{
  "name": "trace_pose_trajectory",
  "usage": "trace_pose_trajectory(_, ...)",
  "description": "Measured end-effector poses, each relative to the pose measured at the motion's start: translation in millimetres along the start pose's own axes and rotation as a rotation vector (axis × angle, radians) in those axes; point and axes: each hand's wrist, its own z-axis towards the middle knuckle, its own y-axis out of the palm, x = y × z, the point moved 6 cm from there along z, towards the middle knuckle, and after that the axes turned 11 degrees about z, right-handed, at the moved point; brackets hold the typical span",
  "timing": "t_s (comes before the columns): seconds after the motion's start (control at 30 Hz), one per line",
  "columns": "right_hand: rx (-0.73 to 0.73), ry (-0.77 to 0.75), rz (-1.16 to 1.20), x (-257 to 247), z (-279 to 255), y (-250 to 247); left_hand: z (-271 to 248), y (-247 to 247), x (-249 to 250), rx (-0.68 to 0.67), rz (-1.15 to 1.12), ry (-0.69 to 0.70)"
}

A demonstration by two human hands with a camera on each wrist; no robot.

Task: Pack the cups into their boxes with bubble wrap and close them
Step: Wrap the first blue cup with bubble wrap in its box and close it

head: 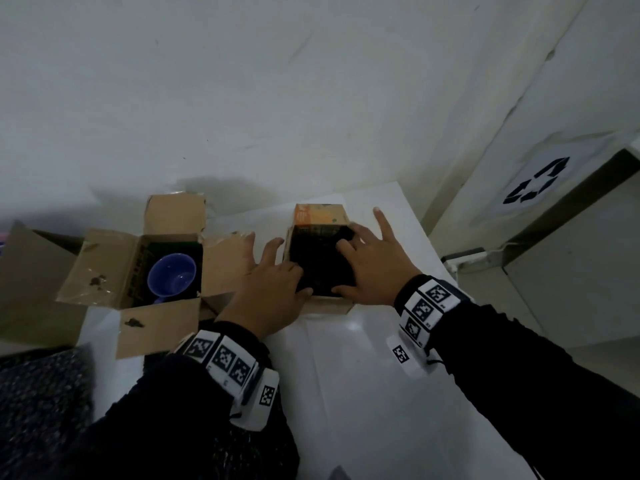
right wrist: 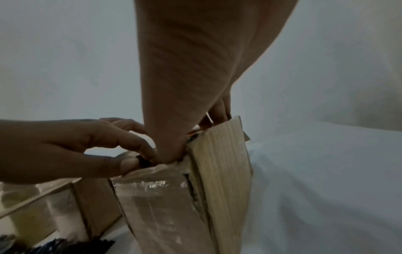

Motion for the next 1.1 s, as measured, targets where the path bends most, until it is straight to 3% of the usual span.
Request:
trace_pose_trajectory(0.23,-0.199,-0.014,0.094,-4,18,10,0,3,6,-0.056,0.005,0.068)
trace_pose_trajectory(0.4,-0.134,-0.062,0.105,-3,27,8,-6,3,7,-0.075,-0.032,0.068)
trace_pose_trajectory(0.6,-0.238,-0.056,0.146,-6,37,4,-10,16,13,-0.092,0.066,0.036)
trace_pose_trajectory(0.67,-0.155,-0.077,0.147,-5,31,-5,-14,16,13,-0.013,0.07,0.02)
trace_pose_trajectory(0.8,0.09,-0.099,0.261,-10,2,-13,-25,14,16,0.278,0.045,0.033)
trace_pose_trajectory(0.97,0.03,-0.094,0.229,-10,-26,16,-24,16,22,0.332,0.02,0.058)
trace_pose_trajectory(1.1,0.009,-0.13,0.109,-9,-28,16,-24,12,35,0.398,0.008,0.174)
